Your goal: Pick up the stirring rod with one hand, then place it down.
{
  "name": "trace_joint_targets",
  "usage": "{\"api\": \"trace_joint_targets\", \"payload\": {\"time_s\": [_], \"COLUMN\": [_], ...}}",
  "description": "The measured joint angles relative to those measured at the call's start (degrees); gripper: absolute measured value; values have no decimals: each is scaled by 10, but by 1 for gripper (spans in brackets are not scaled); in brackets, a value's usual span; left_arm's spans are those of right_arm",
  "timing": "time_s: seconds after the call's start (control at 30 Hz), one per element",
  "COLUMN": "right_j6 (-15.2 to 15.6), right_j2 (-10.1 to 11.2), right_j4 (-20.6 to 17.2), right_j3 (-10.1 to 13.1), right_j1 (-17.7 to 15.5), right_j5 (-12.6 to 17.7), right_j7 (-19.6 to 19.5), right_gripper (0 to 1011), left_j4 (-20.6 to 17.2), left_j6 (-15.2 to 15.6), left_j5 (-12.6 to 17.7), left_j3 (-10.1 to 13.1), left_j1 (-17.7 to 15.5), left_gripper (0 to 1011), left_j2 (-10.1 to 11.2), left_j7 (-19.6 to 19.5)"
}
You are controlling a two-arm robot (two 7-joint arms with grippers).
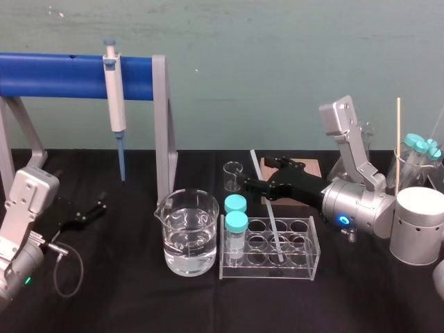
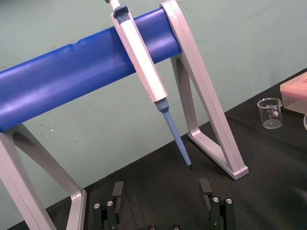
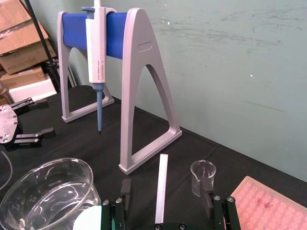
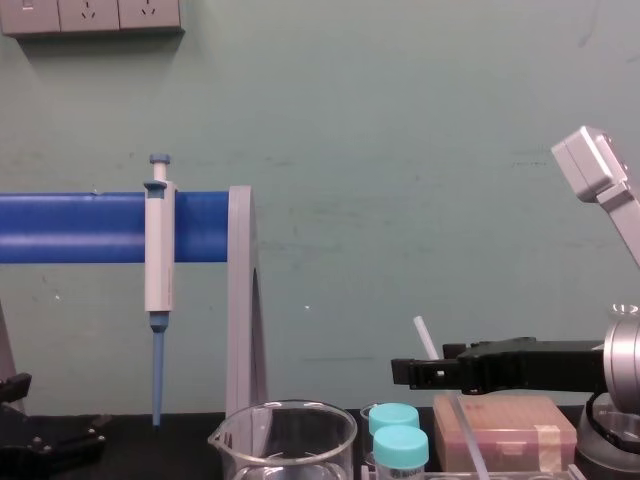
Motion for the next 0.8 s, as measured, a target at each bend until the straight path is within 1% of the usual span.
{"api": "trace_joint_targets", "payload": {"time_s": [0.03, 0.1, 0.13, 0.17, 0.2, 0.23, 0.27, 0.33, 0.37, 0.43, 0.5, 0.53, 0.6, 0.67, 0.73, 0.8], "right_j6": [0, 0, 0, 0, 0, 0, 0, -1, -1, -1, -1, -1, -1, -1, -1, -1], "right_j2": [0, 0, 0, 0, 0, 0, 0, 0, 0, 1, 1, 1, 1, 1, 1, 1], "right_j4": [0, 0, 0, 0, 0, 0, 0, 0, 0, 0, 0, 0, 0, 0, 0, 0], "right_j3": [0, 0, 0, 0, 0, 0, 0, 1, 1, 1, 1, 1, 1, 1, 1, 1], "right_j1": [0, 0, 0, 0, 0, 0, 0, 0, 0, -1, -1, -1, -1, -1, -1, -1], "right_j5": [0, 0, 0, 1, 1, 1, 1, 1, 1, 1, 1, 1, 1, 1, 2, 2], "right_j7": [0, 0, 0, 0, 0, 1, 1, 1, 1, 1, 1, 1, 1, 1, 2, 2], "right_gripper": [888, 838, 838, 788, 768, 712, 712, 651, 595, 553, 468, 449, 365, 332, 247, 205], "left_j4": [0, 0, 0, 0, 0, 0, 0, 0, 0, 0, 0, 0, 0, 0, 0, 0], "left_j6": [0, 0, 0, 0, 0, 0, 0, 0, 0, 0, 0, 0, 0, 0, 0, 0], "left_j5": [0, 0, 0, 0, 0, 0, 0, 0, 0, 0, 0, 0, 0, 0, 0, 0], "left_j3": [0, 0, 0, 0, 0, 0, 0, 0, 0, 0, 0, 0, 0, 0, 0, 0], "left_j1": [0, 0, 0, 0, 0, 0, 0, 0, 0, 0, 0, 0, 0, 0, 0, 0], "left_gripper": [1000, 1000, 1000, 1000, 1000, 1000, 1000, 1000, 1000, 1000, 1000, 1000, 1000, 1000, 1000, 1000], "left_j2": [0, 0, 0, 0, 0, 0, 0, 0, 0, 0, 0, 0, 0, 0, 0, 0], "left_j7": [0, 0, 0, 0, 0, 0, 0, 0, 0, 0, 0, 0, 0, 0, 0, 0]}}
